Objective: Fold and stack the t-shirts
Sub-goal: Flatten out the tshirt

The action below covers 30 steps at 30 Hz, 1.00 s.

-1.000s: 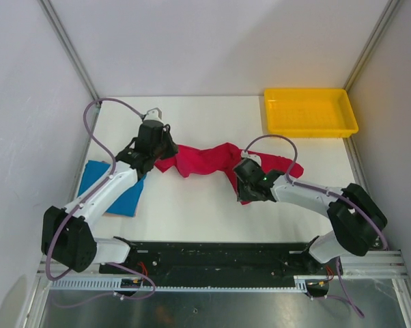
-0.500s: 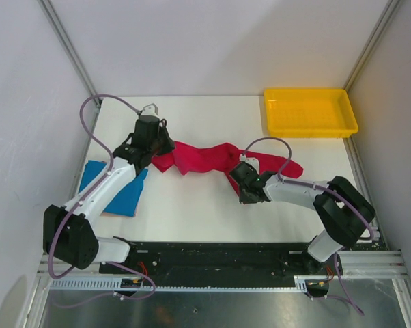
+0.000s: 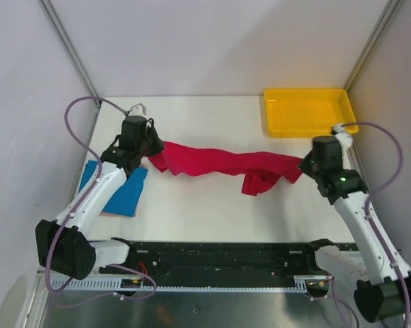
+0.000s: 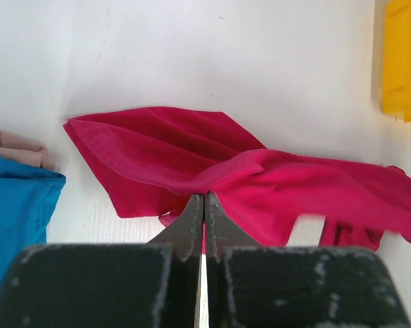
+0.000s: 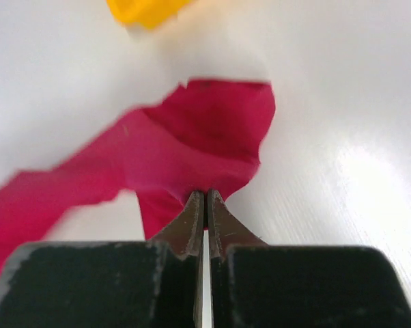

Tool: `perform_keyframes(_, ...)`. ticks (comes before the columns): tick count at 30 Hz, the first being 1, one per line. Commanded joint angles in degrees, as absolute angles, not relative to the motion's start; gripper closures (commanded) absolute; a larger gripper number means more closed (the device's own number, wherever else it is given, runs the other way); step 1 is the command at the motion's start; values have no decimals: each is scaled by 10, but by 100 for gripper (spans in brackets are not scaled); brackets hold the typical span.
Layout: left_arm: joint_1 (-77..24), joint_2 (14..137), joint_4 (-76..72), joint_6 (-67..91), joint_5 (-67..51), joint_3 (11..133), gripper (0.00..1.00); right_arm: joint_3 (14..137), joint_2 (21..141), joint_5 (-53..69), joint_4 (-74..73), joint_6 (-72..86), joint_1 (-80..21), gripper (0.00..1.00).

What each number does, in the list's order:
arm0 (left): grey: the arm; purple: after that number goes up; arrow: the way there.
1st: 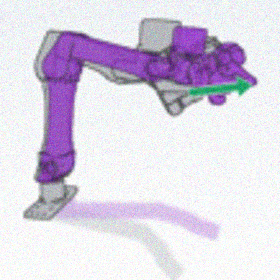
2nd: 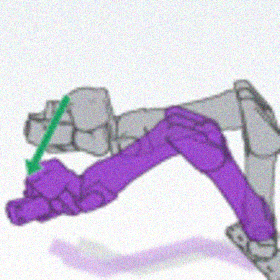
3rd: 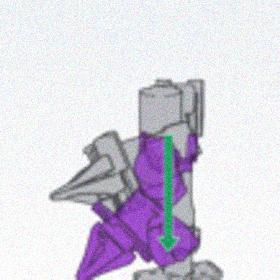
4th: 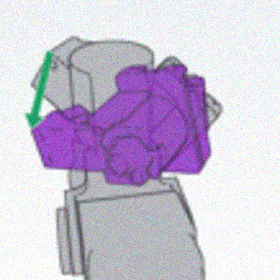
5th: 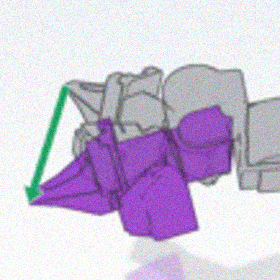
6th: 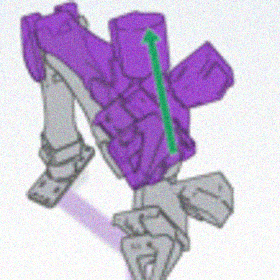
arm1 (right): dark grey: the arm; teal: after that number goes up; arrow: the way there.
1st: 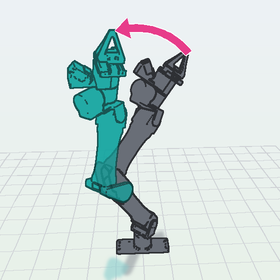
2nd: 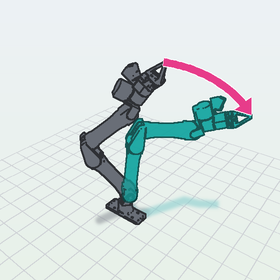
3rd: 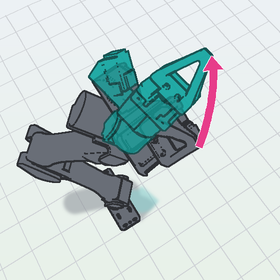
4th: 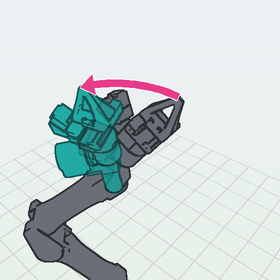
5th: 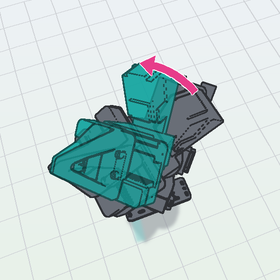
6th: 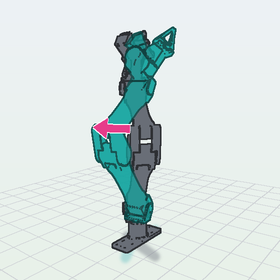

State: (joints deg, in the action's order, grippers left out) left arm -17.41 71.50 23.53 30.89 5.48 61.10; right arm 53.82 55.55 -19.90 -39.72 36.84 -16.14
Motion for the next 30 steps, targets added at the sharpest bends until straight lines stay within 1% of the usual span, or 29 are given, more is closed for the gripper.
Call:
perform_keyframes(1, -152, 730, 242, 284, 29, 619, 100, 608, 510, -160, -432, 353, -52, 100)
perform_keyframes(3, -148, 783, 242, 273, 2, 653, 100, 625, 509, -123, -417, 350, -1, 100)
perform_keyframes(5, -147, 867, 243, 258, -29, 705, 100, 633, 531, -98, -398, 351, 30, 100)
perform_keyframes(6, -147, 911, 243, 253, -42, 736, 96, 634, 550, -95, -387, 353, 35, 100)
perform_keyframes(9, -147, 1031, 255, 235, -93, 834, 83, 635, 634, -83, -357, 358, 39, 100)
perform_keyframes(11, -147, 1077, 260, 233, -119, 874, 70, 634, 690, -74, -336, 359, 36, 100)
perform_keyframes(12, -147, 1087, 261, 234, -126, 883, 64, 634, 715, -74, -326, 358, 32, 100)
perform_keyframes(14, -149, 1083, 261, 234, -131, 881, 54, 634, 757, -78, -311, 355, 26, 100)
perform_keyframes(16, -149, 1058, 261, 230, -126, 858, 49, 634, 788, -78, -300, 352, 23, 100)
perform_keyframes(18, -150, 1020, 261, 228, -119, 816, 48, 634, 809, -80, -291, 349, 18, 100)
perform_keyframes(20, -155, 976, 260, 226, -112, 763, 49, 633, 820, -85, -284, 348, 11, 100)
perform_keyframes(25, -194, 869, 251, 236, -81, 628, 56, 633, 832, -90, -277, 344, 3, 100)
perform_keyframes(30, -246, 835, 220, 264, -66, 555, 61, 629, 833, -92, -278, 341, 2, 100)
